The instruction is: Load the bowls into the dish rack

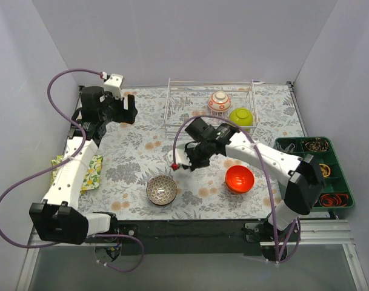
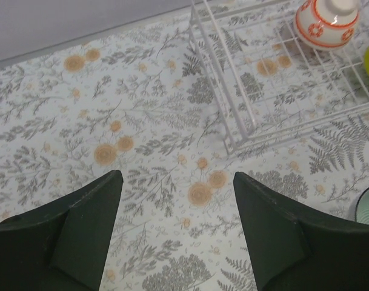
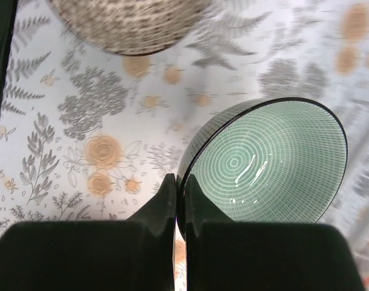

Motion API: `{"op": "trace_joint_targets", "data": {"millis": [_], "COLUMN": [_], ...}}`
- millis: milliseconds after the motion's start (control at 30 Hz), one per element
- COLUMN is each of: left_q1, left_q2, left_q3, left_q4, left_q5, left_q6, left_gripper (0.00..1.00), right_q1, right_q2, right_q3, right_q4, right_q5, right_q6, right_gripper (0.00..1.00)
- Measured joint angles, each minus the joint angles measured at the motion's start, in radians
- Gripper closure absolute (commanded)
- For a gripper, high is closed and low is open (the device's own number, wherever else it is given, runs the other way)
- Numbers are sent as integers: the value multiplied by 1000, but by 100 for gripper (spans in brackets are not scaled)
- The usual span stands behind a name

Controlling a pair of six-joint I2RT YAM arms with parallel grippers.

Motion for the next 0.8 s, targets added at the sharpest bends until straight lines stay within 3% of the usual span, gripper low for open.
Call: {"op": "trace_joint_targets", "data": {"millis": [200,333,367,400,500,700,800], "left_q1": [-13,-68,-90,-112,-165,-220,-233], "left_q2": [215,394,436,478,586,752,810], "left_q3": [229,407,447,483,565,668,703], "left_q4": [50,72,79,82,85,79,79], "left_q5": [72,74,74,73,76,83,79], "left_q6": [-16,0,5,14,40,78,89], "left_gripper": [34,43,48,66,98,100,100], "right_q1": [-237,-430,-492,-530,-618,-691,-695], "right_q2": [29,159,184,204,245,372,446], "right_q3": [340,536,542,537,446,352,352], "right_q4": [-21,103,156,205,430,851,1024], "right_q5": [-161,-301,-335,-371,-481,-649,-680], "right_q6": [261,525,595,666,938,1394,1544], "right_gripper": [99,99,99,99,99,99,99]}}
